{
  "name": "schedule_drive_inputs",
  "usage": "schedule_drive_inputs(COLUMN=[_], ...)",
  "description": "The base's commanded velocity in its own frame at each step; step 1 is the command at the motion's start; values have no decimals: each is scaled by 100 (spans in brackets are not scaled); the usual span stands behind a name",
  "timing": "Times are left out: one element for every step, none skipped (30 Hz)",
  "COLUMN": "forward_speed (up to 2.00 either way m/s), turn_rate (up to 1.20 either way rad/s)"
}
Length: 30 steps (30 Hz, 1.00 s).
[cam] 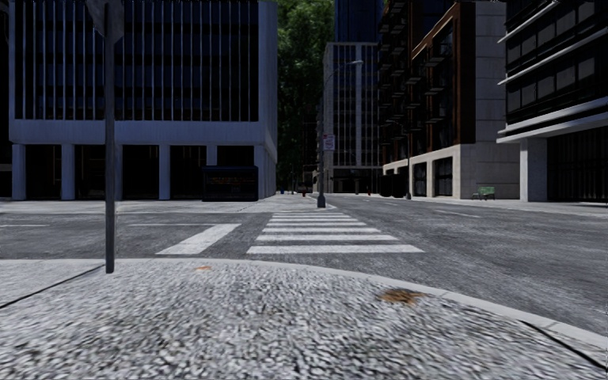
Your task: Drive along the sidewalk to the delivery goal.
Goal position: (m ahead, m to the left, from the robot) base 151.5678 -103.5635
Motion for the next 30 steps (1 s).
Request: schedule_drive_inputs(forward_speed=[200, 200, 200, 200, 200, 200, 200, 200, 200, 200, 200, 200, 200, 200, 200, 200, 200, 200, 200, 200, 200, 200, 200, 200, 200, 200, 200, 200, 200, 200], turn_rate=[21, 21, 0, 0, 0, 0, 0, 0, 0, 0, 0, 0, 0, 0, 0, 0, 0, 0, 0, 0, 0, 0, 0, 0, 0, 0, 0, 0, 0, 0])
